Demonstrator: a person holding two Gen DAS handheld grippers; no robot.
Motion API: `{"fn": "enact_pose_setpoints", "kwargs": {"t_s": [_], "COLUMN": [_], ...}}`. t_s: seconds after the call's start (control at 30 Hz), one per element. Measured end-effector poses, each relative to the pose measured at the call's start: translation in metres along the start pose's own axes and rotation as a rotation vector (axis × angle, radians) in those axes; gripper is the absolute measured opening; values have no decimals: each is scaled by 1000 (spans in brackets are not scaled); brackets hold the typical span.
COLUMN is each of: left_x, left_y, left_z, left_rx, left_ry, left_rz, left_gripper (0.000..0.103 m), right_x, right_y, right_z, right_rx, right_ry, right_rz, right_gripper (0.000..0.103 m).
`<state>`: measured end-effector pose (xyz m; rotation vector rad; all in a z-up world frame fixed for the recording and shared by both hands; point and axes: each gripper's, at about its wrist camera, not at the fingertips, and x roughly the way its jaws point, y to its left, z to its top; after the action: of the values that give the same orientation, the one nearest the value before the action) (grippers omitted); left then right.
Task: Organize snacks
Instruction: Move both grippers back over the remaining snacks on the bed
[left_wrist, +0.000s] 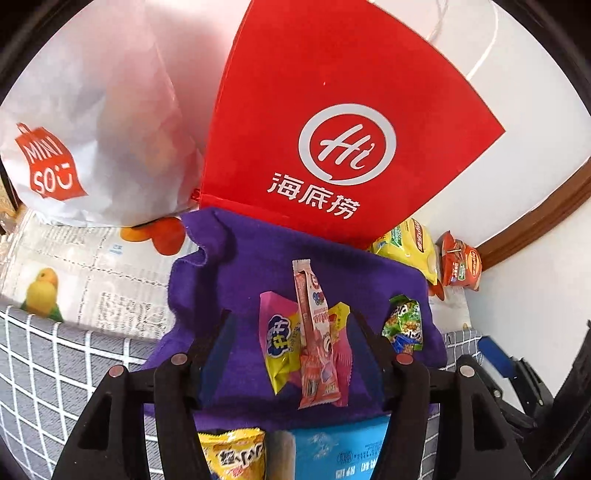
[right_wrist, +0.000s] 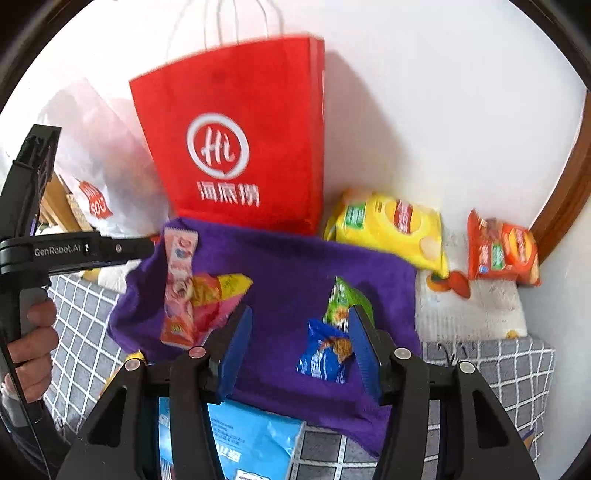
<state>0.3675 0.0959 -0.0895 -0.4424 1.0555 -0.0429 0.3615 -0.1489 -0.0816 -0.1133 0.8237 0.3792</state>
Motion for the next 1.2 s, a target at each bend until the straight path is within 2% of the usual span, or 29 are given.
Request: {"fn": "enact_pose_setpoints", "kwargs": {"t_s": [0.13, 0.23, 0.57, 0.7, 0.77, 0.87, 1.0, 1.1, 1.2], "left_x": [-11, -21, -68, -84, -90, -100, -127, -148, -159], "left_y": [-7, -6, -9, -12, -16, -25, -41, -48, -47], "left_z": [-2, -2, -5, -8, -11, -18, -34, -49, -67], "left_rx": [46, 46, 88, 102, 111, 142, 205, 241, 265], "left_ry": [-6, -4, -79, -119, -126, -131, -190, -229, -224], "left_rz": [47, 27, -5, 9, -2, -5, -14, -41, -20], "left_gripper": [59, 60, 59, 61, 61, 61, 61, 67, 67], "right_x": [-23, -34, -53, -58, -60, -61, -57, -49, -39], "right_y": [17, 25, 26, 38, 45, 52, 56, 58, 61], "right_z": [-1, -14, -105, -144, -158, -169, -177, -180, -182], "right_rx": [-59, -85, -62, -116, -144, -185, -217, -241, -257], "right_ry": [-66, -67, -12, -8, -31, -48, -66, -52, -29], "right_rz": [-46, -54, -31, -18, -32, -26, -22, -17, -12], "right_gripper": [54, 54, 64, 64, 68, 72, 74, 74, 74]}}
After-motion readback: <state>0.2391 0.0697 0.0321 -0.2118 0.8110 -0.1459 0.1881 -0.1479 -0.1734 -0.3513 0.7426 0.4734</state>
